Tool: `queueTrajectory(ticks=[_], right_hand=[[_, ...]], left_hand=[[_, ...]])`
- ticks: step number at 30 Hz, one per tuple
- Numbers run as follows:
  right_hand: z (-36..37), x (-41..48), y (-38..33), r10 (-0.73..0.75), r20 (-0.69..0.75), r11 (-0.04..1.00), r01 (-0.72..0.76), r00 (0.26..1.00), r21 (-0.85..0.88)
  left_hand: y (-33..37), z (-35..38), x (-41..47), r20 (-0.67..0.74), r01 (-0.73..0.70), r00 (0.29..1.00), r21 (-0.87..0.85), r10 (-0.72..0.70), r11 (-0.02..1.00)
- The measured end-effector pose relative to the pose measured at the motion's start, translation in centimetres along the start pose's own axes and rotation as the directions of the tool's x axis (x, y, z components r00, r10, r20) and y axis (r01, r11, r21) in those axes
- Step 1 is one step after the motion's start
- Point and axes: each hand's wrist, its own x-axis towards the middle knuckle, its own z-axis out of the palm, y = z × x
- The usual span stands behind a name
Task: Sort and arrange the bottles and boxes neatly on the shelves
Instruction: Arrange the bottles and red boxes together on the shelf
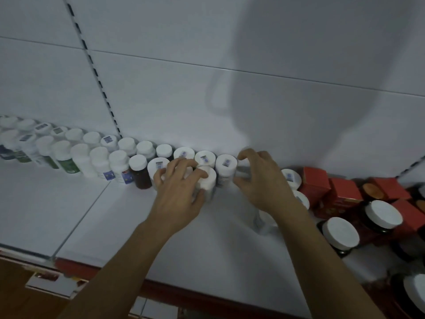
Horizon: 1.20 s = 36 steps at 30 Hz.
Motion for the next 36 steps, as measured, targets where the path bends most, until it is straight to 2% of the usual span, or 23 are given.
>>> queueTrajectory(ticks=[3,7,10,14,19,25,27,30,33,36], right_hand=[[-3.2,-1.5,1.7,0.018,-0.032,0.996,-0.02,0.999,-0.092],[-6.4,-1.3,3.6,0.082,0.023,0.98,-0.076,0.996,-0.183],[-6.7,0.6,4.1,0.166,0.078,0.947,-0.137,0.983,-0.289],[-5.3,2.5,3.4,0.224,0.191,0.918,-0.141,0.956,-0.371],[-4.6,2.2,3.2,0.172,0.204,0.897,-0.068,0.964,-0.436],[-3.6,2.0,2.4,0.035,0.112,0.985,-0.016,0.993,-0.17],[-2.7,2.2,1.8,0.022,0.068,0.996,-0.016,0.997,-0.092],[-1.4,2.4,1.4,0.058,0.031,0.995,-0.056,0.998,-0.078],[-1.0,2.2,1.8,0.091,0.081,0.993,-0.084,0.993,-0.079],[-2.1,1.3,2.8,0.059,0.111,0.995,-0.049,0.992,-0.09]], left_hand=[[1.3,-0.3,0.5,-0.05,-0.046,0.998,-0.057,0.044,0.997],[4.7,0.5,1.1,-0.061,-0.173,0.985,-0.218,0.163,0.96],[8.1,2.6,0.8,0.046,-0.201,0.972,-0.352,0.231,0.914],[11.6,5.4,0.2,0.193,-0.094,0.958,-0.489,0.212,0.867],[11.6,5.2,-0.1,0.072,-0.183,0.971,-0.387,0.228,0.904],[7.2,2.3,2.4,-0.079,-0.107,0.993,-0.226,0.092,0.968],[6.3,1.7,3.3,-0.059,-0.124,0.992,-0.169,0.115,0.978],[5.5,1.6,3.7,-0.002,-0.134,0.991,-0.126,0.135,0.983],[5.3,2.2,3.1,0.033,-0.091,0.995,-0.079,0.094,0.993],[5.4,2.8,2.6,0.063,-0.045,0.997,-0.062,0.049,0.997]])
